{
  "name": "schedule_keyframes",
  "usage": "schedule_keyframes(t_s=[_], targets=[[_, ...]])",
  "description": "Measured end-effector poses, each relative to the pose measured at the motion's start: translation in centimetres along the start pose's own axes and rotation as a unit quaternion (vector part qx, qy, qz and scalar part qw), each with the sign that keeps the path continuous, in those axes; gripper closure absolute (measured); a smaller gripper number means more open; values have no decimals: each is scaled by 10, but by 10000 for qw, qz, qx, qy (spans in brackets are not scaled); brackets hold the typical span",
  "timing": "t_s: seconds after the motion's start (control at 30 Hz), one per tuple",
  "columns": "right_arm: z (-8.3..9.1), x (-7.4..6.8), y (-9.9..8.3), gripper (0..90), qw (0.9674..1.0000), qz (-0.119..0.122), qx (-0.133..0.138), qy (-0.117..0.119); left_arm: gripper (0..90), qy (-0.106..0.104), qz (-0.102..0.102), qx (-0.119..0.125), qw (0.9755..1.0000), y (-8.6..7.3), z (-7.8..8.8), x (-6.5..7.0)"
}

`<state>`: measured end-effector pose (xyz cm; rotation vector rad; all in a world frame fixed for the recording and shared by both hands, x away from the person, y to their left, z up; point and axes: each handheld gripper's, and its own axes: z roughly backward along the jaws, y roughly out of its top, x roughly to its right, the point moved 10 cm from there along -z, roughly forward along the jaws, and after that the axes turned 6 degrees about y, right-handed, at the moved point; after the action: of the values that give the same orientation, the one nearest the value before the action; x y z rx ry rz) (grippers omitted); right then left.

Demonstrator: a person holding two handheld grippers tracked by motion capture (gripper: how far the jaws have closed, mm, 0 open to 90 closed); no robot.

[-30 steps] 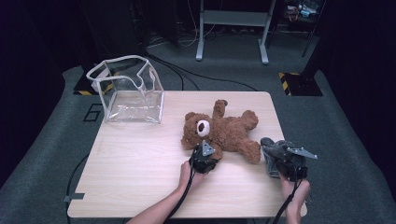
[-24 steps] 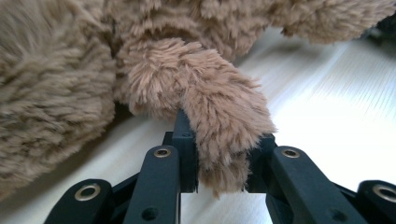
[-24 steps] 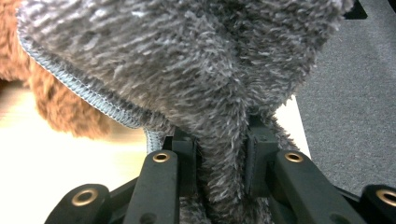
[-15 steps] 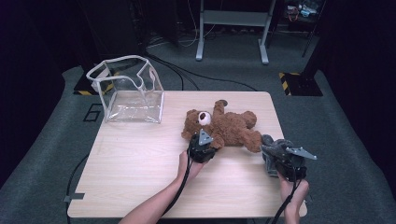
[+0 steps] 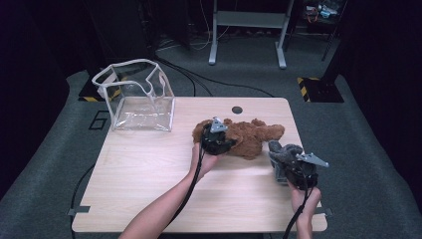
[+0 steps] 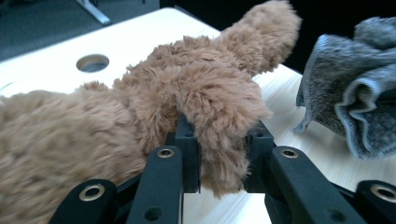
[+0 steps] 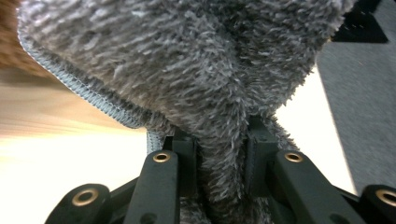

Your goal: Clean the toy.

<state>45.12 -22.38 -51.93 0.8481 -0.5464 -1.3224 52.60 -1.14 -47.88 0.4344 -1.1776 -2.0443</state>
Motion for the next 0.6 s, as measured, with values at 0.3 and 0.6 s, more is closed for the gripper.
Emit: schedule_keyframes(t_s=[0.3,0.6], targets=[[-16,-74,47,710,9966,455,290,616,711,-134,232,-120,9996,3,-1,-4],[-47,-124,73,710,9917,924,229,868,698,-189,247,-243,9992,1,-3,-7]])
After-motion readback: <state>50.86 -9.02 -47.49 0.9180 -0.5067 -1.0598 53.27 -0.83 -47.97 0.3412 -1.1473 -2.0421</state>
